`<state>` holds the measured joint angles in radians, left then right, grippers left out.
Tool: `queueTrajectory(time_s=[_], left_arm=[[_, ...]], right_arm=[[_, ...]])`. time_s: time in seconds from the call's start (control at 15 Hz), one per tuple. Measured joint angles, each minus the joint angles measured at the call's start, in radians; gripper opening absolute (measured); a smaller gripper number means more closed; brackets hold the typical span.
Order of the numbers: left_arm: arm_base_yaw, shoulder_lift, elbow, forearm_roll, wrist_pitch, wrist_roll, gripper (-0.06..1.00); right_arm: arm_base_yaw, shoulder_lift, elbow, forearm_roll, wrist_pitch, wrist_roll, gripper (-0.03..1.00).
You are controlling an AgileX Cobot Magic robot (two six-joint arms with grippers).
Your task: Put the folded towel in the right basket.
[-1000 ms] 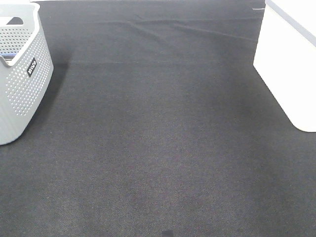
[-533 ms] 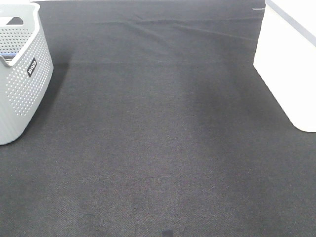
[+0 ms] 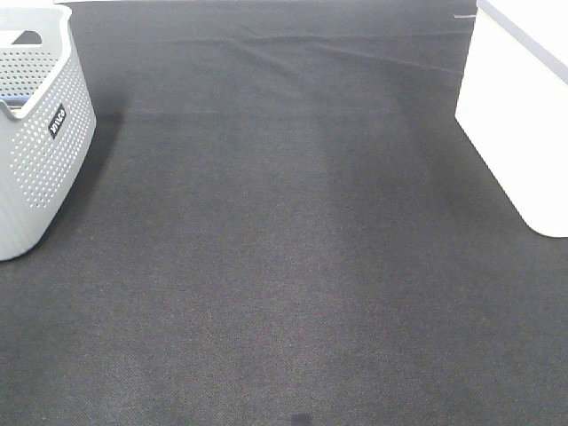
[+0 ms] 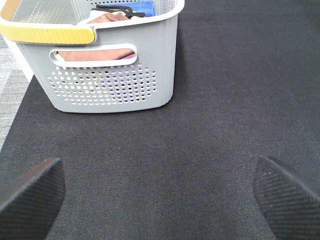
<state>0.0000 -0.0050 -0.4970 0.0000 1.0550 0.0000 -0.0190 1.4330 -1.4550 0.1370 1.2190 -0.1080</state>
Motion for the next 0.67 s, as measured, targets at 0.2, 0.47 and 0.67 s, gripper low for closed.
queueTrajectory(time_s=[0.2, 0.47, 0.67], left_arm=[[0.000, 0.000, 0.000, 0.000, 0.000, 0.000, 0.97], [0.000, 0.000, 0.000, 0.000, 0.000, 0.000, 0.97], [0.000, 0.000, 0.000, 0.000, 0.000, 0.000, 0.97]], right_arm=[[0.000, -0.146, 0.217, 0.000, -0.001, 0.003, 0.84], [0.000, -0.493, 0.665, -0.007, -0.001, 0.006, 0.84], [0.000, -0.758, 0.878, -0.013, -0.070, 0.007, 0.84]])
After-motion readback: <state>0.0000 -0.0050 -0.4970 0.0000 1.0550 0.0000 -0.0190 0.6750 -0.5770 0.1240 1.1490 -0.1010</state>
